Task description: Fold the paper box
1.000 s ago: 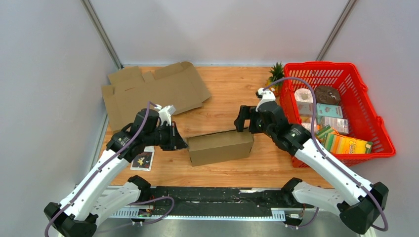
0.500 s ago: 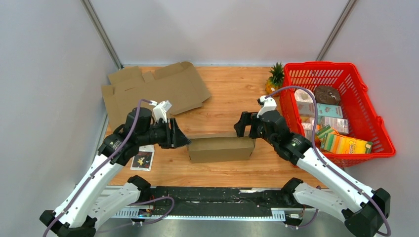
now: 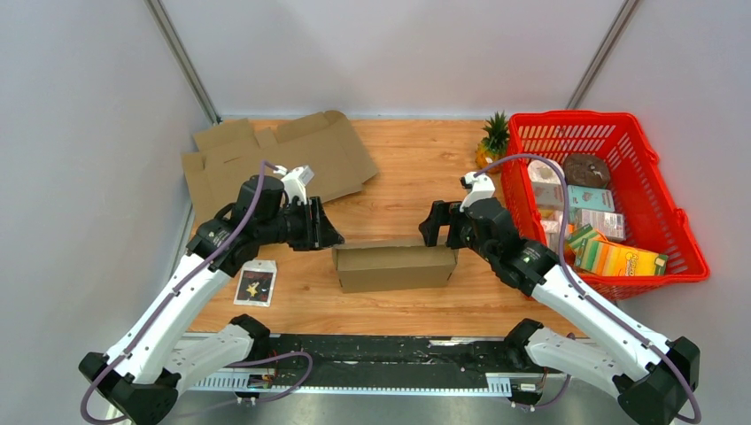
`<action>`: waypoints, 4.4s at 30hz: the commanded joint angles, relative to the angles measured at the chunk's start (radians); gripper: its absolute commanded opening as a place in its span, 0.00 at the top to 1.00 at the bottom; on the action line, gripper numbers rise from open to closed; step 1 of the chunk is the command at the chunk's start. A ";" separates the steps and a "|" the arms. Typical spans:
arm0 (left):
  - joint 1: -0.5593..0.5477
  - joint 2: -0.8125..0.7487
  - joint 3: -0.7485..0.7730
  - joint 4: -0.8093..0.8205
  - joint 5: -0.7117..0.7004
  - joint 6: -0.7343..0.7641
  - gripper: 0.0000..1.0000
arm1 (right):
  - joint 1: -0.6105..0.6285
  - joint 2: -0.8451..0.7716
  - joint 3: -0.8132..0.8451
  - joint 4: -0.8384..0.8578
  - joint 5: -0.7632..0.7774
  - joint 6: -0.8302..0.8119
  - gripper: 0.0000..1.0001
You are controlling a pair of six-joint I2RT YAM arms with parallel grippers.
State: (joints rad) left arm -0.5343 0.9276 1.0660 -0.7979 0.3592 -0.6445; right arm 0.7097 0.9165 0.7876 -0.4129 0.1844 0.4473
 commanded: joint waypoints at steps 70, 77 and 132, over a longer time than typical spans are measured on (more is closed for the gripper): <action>0.007 -0.111 -0.422 0.192 0.049 -0.024 0.84 | -0.294 -0.347 -0.195 -0.227 -0.531 0.218 0.61; 0.007 -0.352 -0.517 0.031 0.058 -0.101 0.86 | -0.294 -0.461 -0.085 -0.532 -0.499 0.277 0.53; -0.138 0.978 0.571 0.395 0.100 -0.057 0.28 | -0.210 0.538 0.614 -0.369 0.309 -0.252 0.00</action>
State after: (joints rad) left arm -0.6765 1.9213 1.4738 -0.4484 0.3782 -0.7162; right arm 0.4694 1.4460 1.3209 -0.8509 0.5060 0.3042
